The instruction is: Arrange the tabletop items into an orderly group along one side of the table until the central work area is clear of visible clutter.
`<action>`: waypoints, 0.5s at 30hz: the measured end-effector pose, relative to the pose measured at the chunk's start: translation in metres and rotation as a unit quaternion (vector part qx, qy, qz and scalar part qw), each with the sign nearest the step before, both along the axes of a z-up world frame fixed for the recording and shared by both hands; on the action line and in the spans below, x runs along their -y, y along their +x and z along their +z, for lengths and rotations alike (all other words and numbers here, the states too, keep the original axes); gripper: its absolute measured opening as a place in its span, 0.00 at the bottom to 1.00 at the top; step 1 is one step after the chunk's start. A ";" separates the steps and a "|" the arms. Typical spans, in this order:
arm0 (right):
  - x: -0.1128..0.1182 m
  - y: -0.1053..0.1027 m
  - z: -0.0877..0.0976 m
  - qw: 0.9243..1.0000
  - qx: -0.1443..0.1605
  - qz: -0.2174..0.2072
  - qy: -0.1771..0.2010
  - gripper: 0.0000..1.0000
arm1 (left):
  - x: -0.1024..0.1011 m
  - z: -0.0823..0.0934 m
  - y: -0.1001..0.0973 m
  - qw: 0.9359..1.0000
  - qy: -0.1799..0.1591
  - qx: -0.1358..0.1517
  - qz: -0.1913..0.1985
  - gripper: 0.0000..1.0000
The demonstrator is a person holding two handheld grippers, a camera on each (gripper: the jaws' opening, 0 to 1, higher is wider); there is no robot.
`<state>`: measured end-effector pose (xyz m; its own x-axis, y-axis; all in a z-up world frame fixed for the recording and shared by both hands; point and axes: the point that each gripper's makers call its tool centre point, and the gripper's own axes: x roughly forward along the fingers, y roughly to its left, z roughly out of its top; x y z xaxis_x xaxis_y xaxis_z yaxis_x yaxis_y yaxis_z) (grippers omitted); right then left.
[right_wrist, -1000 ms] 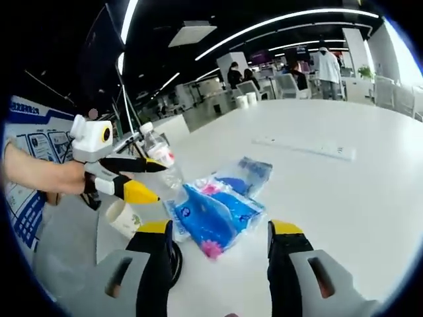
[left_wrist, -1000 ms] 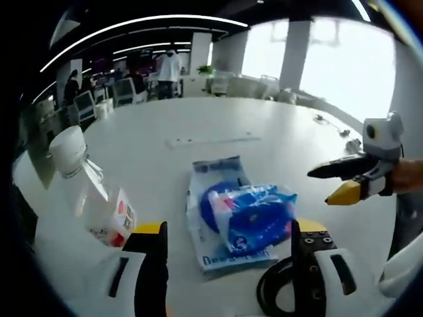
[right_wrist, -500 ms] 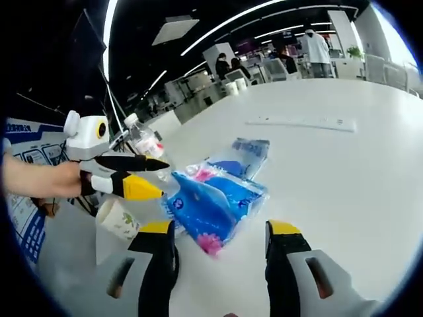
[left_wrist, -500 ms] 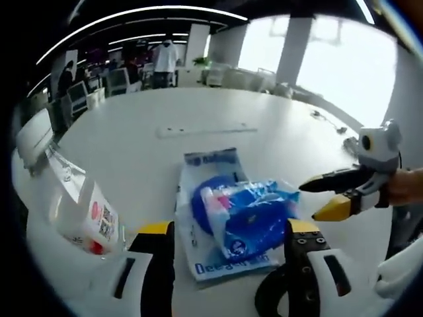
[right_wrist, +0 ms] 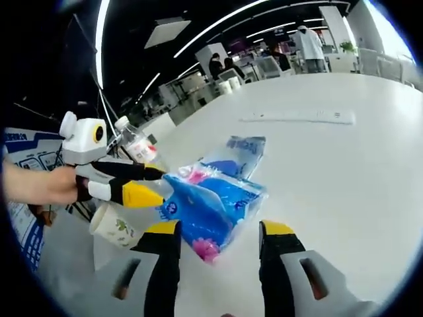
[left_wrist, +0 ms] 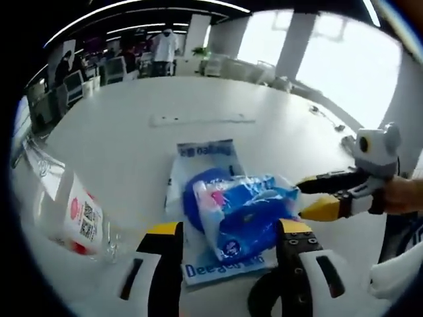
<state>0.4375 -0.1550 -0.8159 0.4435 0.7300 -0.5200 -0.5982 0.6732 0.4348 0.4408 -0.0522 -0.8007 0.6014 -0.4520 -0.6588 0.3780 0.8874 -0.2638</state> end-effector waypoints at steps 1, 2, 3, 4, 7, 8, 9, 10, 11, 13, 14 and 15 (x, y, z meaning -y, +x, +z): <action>-0.001 -0.001 -0.002 1.000 -0.006 0.002 0.002 0.38 | 0.000 -0.001 -0.001 1.000 0.003 -0.003 -0.003 0.44; -0.002 -0.001 -0.003 1.000 -0.009 0.002 0.003 0.37 | 0.000 -0.002 -0.001 1.000 0.008 -0.003 -0.005 0.42; -0.003 -0.002 -0.004 1.000 -0.010 0.002 0.002 0.36 | -0.001 -0.004 -0.001 1.000 0.014 -0.004 -0.006 0.41; -0.003 -0.002 -0.004 1.000 -0.011 0.002 0.001 0.36 | -0.002 -0.005 0.000 1.000 0.015 -0.007 -0.004 0.41; -0.005 -0.003 -0.004 1.000 -0.013 0.002 0.002 0.35 | -0.001 -0.010 -0.001 1.000 0.004 -0.022 0.001 0.43; -0.005 -0.004 -0.005 1.000 -0.014 0.003 0.001 0.35 | -0.001 -0.011 -0.001 1.000 0.006 -0.025 0.002 0.43; -0.005 -0.004 -0.006 1.000 -0.015 0.003 0.000 0.34 | -0.002 -0.012 -0.001 1.000 0.010 -0.024 0.001 0.42; -0.005 -0.004 -0.008 1.000 -0.015 0.003 -0.002 0.33 | -0.004 -0.012 -0.001 1.000 0.018 -0.022 -0.001 0.42; -0.005 -0.004 -0.009 1.000 -0.017 0.002 -0.002 0.33 | -0.004 -0.012 -0.001 1.000 0.020 -0.023 -0.001 0.41; -0.005 -0.004 -0.011 1.000 -0.021 0.001 -0.002 0.31 | -0.005 -0.014 -0.001 0.999 0.021 -0.027 -0.001 0.38; -0.005 -0.004 -0.011 1.000 -0.021 0.001 -0.003 0.30 | -0.006 -0.016 -0.001 0.999 0.020 -0.033 0.000 0.36; -0.004 -0.004 -0.013 1.000 -0.022 0.001 -0.005 0.29 | -0.006 -0.017 -0.001 0.999 0.019 -0.034 0.001 0.35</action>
